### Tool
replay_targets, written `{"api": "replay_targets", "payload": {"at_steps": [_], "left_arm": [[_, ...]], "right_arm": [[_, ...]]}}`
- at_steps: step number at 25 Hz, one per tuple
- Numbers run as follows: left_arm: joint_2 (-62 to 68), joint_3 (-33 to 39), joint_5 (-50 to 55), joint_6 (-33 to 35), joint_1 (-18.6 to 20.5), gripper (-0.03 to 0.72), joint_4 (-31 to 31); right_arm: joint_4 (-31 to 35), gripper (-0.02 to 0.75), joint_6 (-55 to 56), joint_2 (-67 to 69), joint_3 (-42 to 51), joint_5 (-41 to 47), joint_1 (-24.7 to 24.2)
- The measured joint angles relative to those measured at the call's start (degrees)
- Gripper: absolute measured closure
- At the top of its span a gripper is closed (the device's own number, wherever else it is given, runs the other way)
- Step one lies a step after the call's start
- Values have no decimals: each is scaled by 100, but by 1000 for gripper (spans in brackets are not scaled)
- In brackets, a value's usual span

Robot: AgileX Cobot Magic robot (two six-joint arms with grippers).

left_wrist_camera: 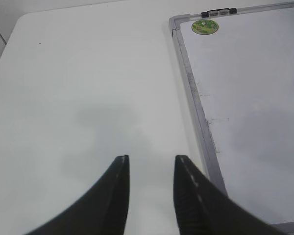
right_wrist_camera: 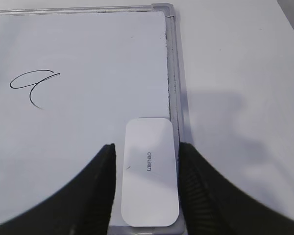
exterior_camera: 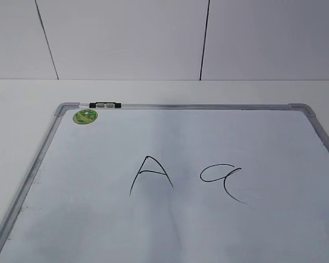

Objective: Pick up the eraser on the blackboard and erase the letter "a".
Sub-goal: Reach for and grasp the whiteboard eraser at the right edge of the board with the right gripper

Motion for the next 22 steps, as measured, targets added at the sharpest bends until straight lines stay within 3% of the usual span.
{"api": "replay_targets", "payload": {"at_steps": [7, 15, 22], "left_arm": [[0, 0, 0, 0, 0, 453, 0], [0, 0, 0, 0, 0, 453, 0], [0, 0, 0, 0, 0, 453, 0]], "right_arm": [[-11, 381, 0, 0, -295, 35, 0], [-54, 297, 0, 695, -1133, 150, 0], [-30, 126, 0, 1552, -1880, 430, 0]]}}
